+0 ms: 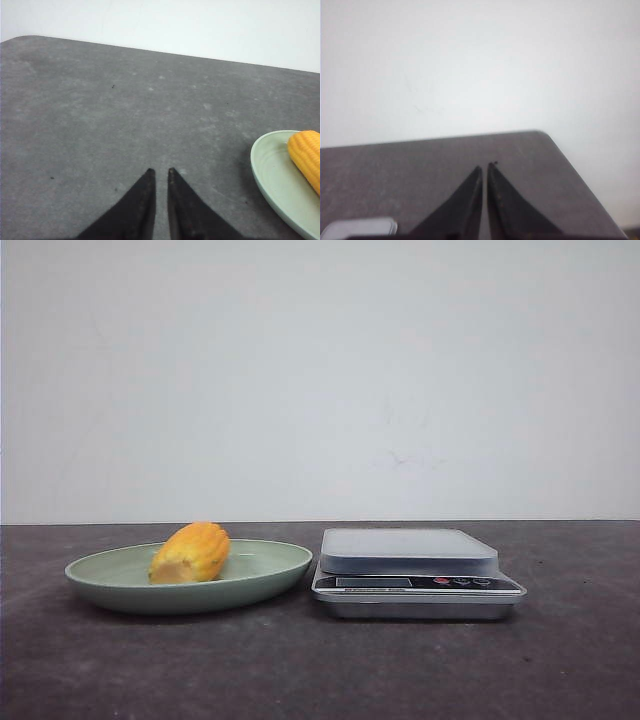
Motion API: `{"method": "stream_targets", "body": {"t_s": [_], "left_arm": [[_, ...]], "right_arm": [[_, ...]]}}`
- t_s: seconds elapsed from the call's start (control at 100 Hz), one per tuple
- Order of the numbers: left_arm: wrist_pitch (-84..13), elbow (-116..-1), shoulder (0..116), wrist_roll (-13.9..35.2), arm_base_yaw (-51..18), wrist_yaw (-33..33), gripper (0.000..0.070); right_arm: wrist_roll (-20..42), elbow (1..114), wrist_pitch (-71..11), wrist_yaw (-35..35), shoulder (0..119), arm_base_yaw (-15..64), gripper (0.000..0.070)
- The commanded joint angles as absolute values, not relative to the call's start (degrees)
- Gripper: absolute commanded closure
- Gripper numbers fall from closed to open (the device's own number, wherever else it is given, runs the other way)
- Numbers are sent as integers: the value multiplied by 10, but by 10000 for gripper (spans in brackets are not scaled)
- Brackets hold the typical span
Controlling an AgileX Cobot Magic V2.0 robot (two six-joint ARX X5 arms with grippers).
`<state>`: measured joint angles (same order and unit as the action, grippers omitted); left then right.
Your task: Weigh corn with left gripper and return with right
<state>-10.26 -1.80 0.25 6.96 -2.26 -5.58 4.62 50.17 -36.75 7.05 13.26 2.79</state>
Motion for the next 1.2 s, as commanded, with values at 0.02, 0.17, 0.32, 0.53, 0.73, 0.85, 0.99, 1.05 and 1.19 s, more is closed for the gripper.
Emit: {"method": "stream_targets", "body": {"t_s": [0.02, 0.17, 0.32, 0.53, 0.73, 0.85, 0.99, 1.05, 1.19], "left_arm": [[-105, -8, 2, 63, -22, -53, 700], [-105, -8, 2, 63, -22, -53, 700], [-105, -8, 2, 63, -22, -53, 700], [-105, -8, 2, 63, -22, -53, 700], [-105, -8, 2, 63, -22, -53, 700], [-106, -8, 2, 63, -22, -53, 700], [-106, -8, 2, 63, -22, -53, 700], [-106, -8, 2, 63, -22, -53, 700], [-106, -8, 2, 63, -22, -53, 700]], "right_arm": [[33, 392, -269, 53, 113, 6, 690], [33, 231, -153, 53, 86, -19, 689], [34, 123, -111, 53, 56, -35, 690], [34, 54, -106, 41, 1, -36, 690], [36, 38, -103, 15, 2, -34, 690], [36, 21, -102, 9, 2, -26, 690], [37, 7, -98, -8, 2, -21, 690], [36, 7, -102, -11, 2, -21, 690], [36, 7, -97, -11, 2, -21, 689]]}}
